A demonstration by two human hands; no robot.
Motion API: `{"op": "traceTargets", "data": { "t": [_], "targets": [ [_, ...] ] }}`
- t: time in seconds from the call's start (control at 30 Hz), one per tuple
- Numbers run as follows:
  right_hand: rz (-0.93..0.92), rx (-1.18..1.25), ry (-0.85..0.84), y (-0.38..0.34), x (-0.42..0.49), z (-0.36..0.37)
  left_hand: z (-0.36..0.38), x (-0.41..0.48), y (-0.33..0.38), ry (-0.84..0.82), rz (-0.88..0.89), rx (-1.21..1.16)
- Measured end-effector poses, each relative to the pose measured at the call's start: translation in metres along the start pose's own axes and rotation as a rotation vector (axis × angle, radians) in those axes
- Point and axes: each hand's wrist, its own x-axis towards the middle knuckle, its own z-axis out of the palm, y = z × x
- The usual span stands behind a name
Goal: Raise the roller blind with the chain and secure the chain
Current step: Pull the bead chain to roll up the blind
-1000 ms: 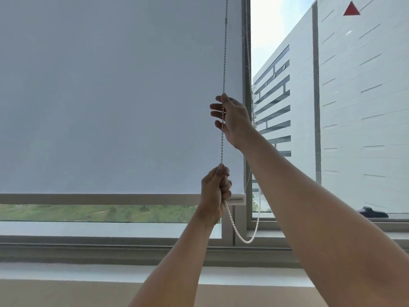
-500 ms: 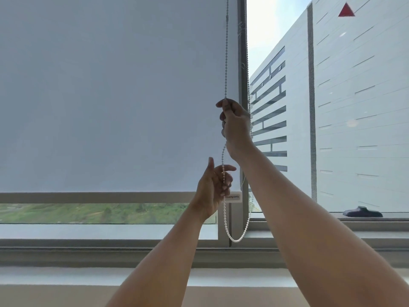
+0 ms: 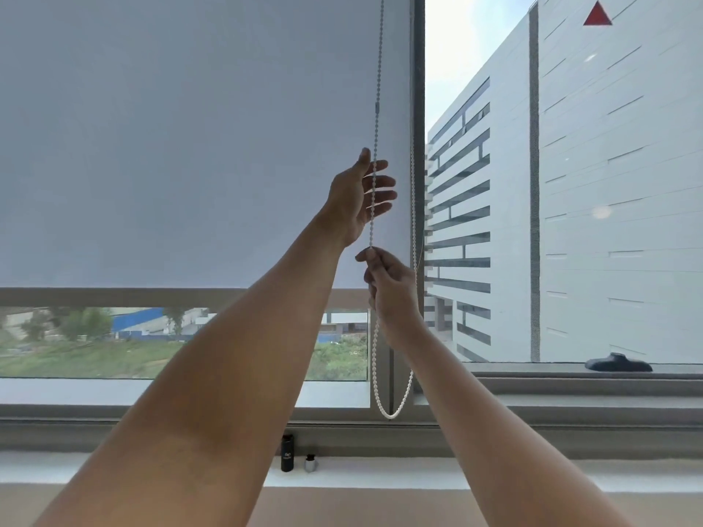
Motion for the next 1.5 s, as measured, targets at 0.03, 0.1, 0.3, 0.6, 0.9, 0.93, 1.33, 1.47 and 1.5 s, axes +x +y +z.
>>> {"op": "traceTargets", "data": {
  "t": [0.03,0.1,0.3,0.6,0.9,0.93,1.33,1.47,1.5],
  "targets": [
    [0.009,0.005,-0.013,0.006,-0.005,0.0,0.002,0.001,0.004,-0.002,0.001,0.029],
    [0.032,-0.004,-0.03,0.018,-0.014,-0.003,0.005,0.002,0.008,0.016,-0.005,0.049],
    [0.083,-0.054,-0.078,0.048,-0.034,-0.016,0.002,0.003,-0.011,0.109,-0.006,-0.028],
    [0.149,-0.101,-0.206,0.045,-0.026,-0.029,-0.002,-0.005,-0.03,0.065,0.192,-0.234],
    [0.276,0.044,-0.211,0.013,0.014,-0.026,-0.008,-0.035,-0.081,0.019,0.094,-0.35],
    [0.245,0.087,-0.19,0.005,0.02,-0.025,-0.01,-0.039,-0.085,0.019,0.087,-0.357],
    [0.115,0.175,-0.088,-0.091,0.072,0.016,-0.008,-0.073,-0.107,-0.007,0.009,-0.378],
    [0.08,-0.065,0.062,-0.095,0.075,0.024,-0.007,-0.079,-0.109,-0.043,-0.017,-0.404],
    [0.046,-0.106,0.087,-0.094,0.074,0.025,-0.007,-0.079,-0.109,-0.055,-0.018,-0.403]
  ]
}}
